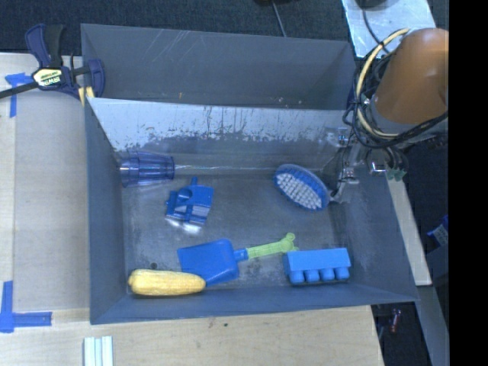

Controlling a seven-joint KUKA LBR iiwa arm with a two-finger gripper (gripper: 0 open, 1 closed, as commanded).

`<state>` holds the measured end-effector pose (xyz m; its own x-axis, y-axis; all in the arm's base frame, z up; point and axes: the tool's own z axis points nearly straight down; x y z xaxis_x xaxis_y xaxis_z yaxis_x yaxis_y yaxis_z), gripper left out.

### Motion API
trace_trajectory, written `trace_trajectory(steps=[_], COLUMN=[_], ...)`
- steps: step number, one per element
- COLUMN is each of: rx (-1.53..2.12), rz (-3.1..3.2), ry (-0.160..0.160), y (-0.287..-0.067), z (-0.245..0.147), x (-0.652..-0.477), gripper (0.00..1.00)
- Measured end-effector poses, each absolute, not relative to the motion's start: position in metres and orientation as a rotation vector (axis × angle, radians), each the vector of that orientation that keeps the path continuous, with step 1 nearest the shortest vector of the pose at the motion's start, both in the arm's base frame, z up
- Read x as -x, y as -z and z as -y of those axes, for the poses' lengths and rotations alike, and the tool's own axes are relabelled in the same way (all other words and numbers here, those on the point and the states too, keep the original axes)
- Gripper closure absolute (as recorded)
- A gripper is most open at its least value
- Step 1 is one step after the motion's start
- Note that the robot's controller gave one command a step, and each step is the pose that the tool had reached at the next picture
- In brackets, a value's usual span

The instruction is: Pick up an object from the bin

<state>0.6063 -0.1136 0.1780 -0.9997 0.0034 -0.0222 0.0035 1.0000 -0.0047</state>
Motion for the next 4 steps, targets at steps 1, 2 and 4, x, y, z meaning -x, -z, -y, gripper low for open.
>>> trace_trajectory(steps=[1, 2, 4], rx=[-0.027, -0.040, 0.257], rz=[-3.122, -3.117, -3.102], ry=[0.004, 0.000, 0.006], y=[-0.091, -0.066, -0.126], z=[0.108, 0.106, 0.138], x=[-0.609, -0.611, -0.627], gripper=[0.00, 0.00, 1.00])
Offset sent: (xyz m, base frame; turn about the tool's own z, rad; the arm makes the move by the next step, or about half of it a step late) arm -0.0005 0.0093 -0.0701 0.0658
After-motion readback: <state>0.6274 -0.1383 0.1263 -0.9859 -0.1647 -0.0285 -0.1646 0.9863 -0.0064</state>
